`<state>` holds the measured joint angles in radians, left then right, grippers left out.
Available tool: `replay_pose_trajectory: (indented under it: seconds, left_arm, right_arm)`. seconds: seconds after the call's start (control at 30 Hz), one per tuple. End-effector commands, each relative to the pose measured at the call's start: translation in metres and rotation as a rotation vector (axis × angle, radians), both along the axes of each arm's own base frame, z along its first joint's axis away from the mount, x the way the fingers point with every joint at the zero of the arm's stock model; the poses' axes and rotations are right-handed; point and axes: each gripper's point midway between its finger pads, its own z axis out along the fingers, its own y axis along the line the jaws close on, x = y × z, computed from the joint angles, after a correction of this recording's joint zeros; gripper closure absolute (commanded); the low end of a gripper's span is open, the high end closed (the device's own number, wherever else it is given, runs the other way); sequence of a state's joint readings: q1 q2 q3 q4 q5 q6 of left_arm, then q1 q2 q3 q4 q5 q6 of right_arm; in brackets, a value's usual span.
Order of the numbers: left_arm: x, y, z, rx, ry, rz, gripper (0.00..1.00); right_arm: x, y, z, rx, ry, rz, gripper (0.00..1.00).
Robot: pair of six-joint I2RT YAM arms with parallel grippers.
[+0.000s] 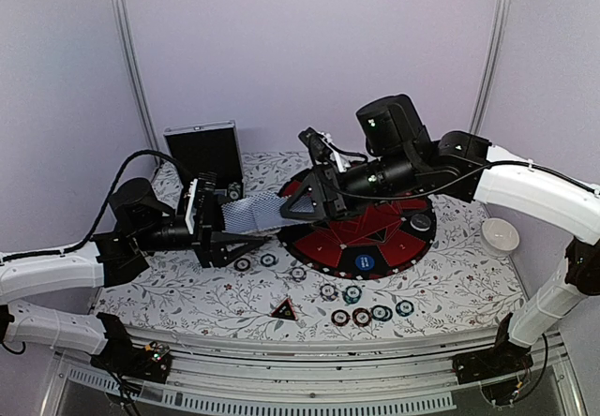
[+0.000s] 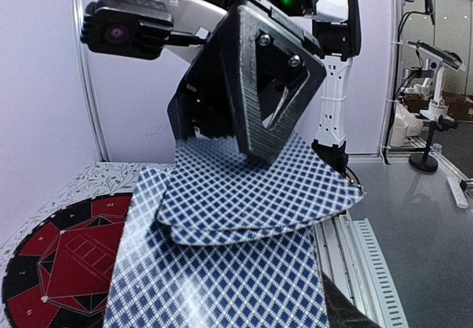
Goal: Distribute texas hold em gaming equipment
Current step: Adjust the poker card at the face-down deck piles.
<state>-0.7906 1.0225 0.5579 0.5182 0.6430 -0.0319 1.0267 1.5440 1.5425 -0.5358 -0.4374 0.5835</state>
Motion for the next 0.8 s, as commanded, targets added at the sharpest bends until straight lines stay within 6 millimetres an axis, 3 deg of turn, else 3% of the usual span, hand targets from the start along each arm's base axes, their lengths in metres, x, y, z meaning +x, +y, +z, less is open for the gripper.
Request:
replay_pose_trajectory:
  seconds: [0.0,0.1,0.23,0.4,0.6,0.77]
  left_arm:
    - [0.003,0.002,0.0,-0.005,-0.016,0.009,0.44]
    - [0.004,0.001,0.0,-0.005,-0.008,0.008,0.44]
    - [0.005,0.0,-0.002,-0.001,-0.002,0.012,0.44]
    - [0.004,0.0,-0.002,0.002,-0.001,0.009,0.44]
    - [0.004,-0.002,-0.005,0.013,0.004,-0.001,0.45]
    - [0.004,-0.001,-0.004,0.008,-0.005,0.006,0.45]
  right_arm:
    - [-0.001,0.009,0.016,0.058,-0.004,0.02,0.47]
    - [-0.001,0.014,0.018,0.071,0.02,0.024,0.56]
    - [-0.001,0.017,0.013,0.077,0.067,0.01,0.76]
    - [0.008,0.006,0.011,0.061,0.067,-0.051,0.9]
    - [0.017,0.012,0.019,0.066,0.028,-0.07,0.96]
    - [0.019,0.026,0.009,0.039,0.005,-0.046,0.97]
